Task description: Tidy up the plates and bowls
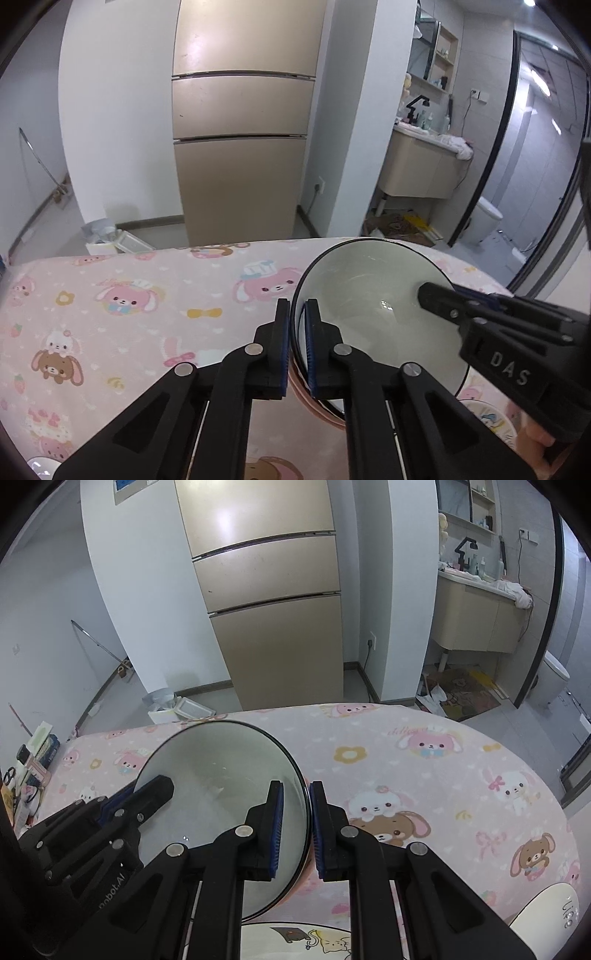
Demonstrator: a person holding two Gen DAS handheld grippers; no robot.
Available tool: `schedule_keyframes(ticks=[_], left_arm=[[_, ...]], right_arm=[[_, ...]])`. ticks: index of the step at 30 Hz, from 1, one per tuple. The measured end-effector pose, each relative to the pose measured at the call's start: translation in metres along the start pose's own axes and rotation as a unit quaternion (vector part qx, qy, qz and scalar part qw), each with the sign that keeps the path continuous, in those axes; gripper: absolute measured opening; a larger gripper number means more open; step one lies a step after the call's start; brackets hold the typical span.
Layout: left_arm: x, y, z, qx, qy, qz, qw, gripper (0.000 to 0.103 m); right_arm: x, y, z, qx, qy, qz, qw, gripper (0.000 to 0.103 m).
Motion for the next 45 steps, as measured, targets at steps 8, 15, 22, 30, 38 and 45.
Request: schedule_keyframes(ticks=[8,15,22,30,38,45], left_arm=[[-0.003,-0.001,0.0,0.012,-0.011,-0.002,0.9999,0.005],[-0.004,-0.002,-0.001,0.015,-0.011,-0.006,0.9998,0.005],[-0.004,-0.003,-0.002,0.013,-0.017,-0.008,0.9997,0.005],[0.001,0.005,-0.007,0.021,-0.015,0.007,0.9997,0.033],[0.022,0.041,-0.016,0.035,-0.009,0.064,0.9973,0.058],[0.041,0.077,-0.023,0.041,-0.011,0.115,0.9925,0.082]], right_arm=[[0.0,0.0,0.0,-0.01,0.006,-0.001,1.0,0.015],[0.001,0.003,-0.001,-0.012,0.009,0.001,1.0,0.015],[0.001,0.004,0.0,-0.007,0.004,0.0,1.0,0.015],[0.004,0.007,0.008,-0.01,-0.011,0.007,1.0,0.016],[0.012,0.024,0.022,-0.014,-0.037,0.029,0.999,0.039],[0.024,0.054,0.032,-0.02,-0.044,0.065,0.997,0.064]])
Point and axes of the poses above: each gripper's, at about its wrist camera, not at the fingertips, and y roughly against the way its jaws point, z to its right, x to its top, the point moved 8 cm from there along -y, roughly the way its jaws point, and after that the axes turned 3 degrees about -z, right-handed, at the moved point
